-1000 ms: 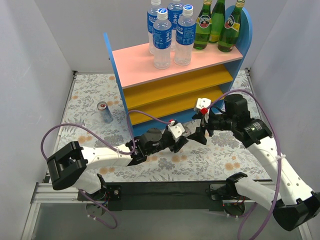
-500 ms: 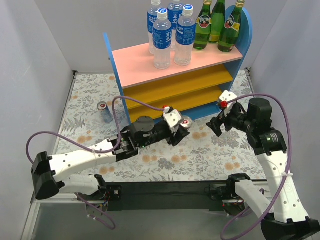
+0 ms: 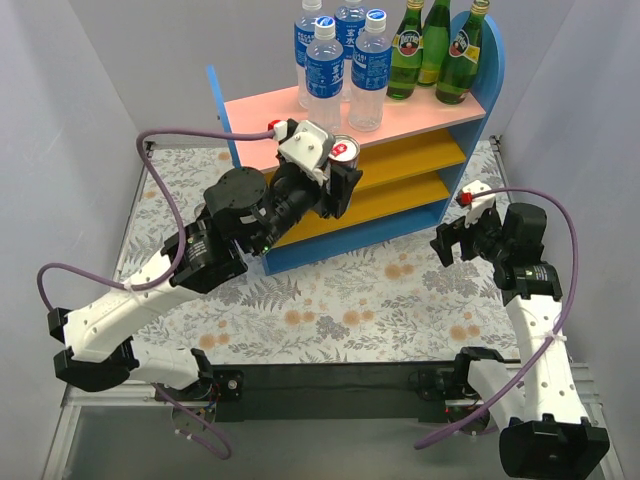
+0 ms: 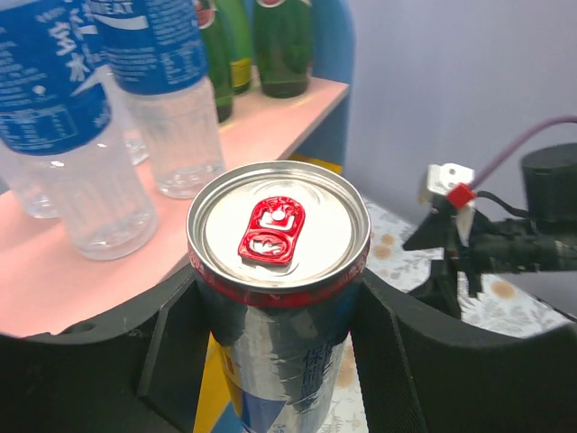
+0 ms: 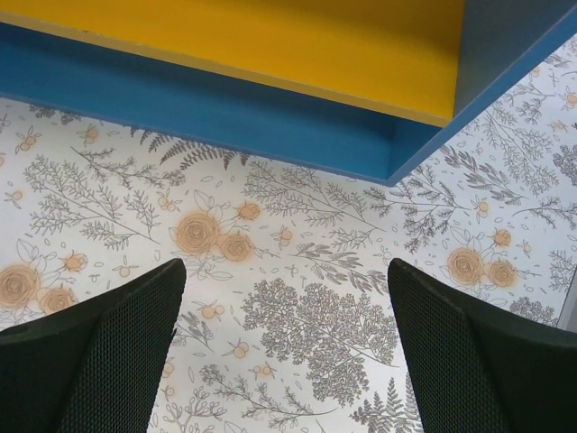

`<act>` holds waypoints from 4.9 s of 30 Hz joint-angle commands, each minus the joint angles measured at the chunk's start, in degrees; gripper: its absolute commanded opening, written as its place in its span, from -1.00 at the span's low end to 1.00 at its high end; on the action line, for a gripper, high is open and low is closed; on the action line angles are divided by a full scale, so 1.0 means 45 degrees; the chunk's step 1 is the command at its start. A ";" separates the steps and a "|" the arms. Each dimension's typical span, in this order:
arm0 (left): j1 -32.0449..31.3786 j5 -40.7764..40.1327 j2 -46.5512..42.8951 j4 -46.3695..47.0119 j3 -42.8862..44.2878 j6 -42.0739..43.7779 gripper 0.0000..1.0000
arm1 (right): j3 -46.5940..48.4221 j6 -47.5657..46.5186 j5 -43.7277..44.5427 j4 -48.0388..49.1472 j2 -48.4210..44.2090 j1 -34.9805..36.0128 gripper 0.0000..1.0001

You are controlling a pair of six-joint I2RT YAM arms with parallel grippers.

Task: Place and organize the beverage onto the shelf
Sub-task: Place the drink on the shelf, then pick up the drink from the center of the board.

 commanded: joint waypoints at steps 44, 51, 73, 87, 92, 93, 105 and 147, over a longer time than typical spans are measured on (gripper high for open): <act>0.5550 -0.4154 0.4096 -0.0003 0.5801 0.0116 -1.00 | -0.1727 0.0778 -0.2238 0.2011 0.0244 -0.2084 0.97; 0.5941 -0.3939 0.4663 -0.0004 0.6115 -0.0099 -1.00 | -0.1903 0.0778 -0.2434 0.2089 0.0244 -0.2221 0.97; 0.6059 -0.4291 0.4684 -0.0160 0.6096 -0.0138 0.34 | -0.2137 0.0817 -0.2942 0.2187 0.0263 -0.2572 0.97; 0.6059 -0.3629 0.3845 -0.0180 0.6448 -0.0626 0.47 | -0.2196 0.0817 -0.3313 0.2167 0.0302 -0.2670 0.97; 0.6059 -0.3139 0.3160 -0.0316 0.6408 -0.1056 0.48 | -0.2255 0.0778 -0.3450 0.2167 0.0302 -0.2671 0.97; 0.6059 -0.3042 0.3063 -0.0374 0.6408 -0.1172 0.48 | -0.2255 0.0759 -0.3469 0.2167 0.0302 -0.2670 0.97; 0.6059 -0.1107 0.1658 -0.0473 0.6526 -0.1818 0.49 | -0.2392 0.0447 -0.3684 0.2128 0.0244 -0.2690 0.97; 1.2820 -0.0432 -0.1627 -0.1699 -0.0523 -0.4523 0.44 | -0.2743 -0.1468 -0.5168 0.1249 0.0068 -0.2709 0.96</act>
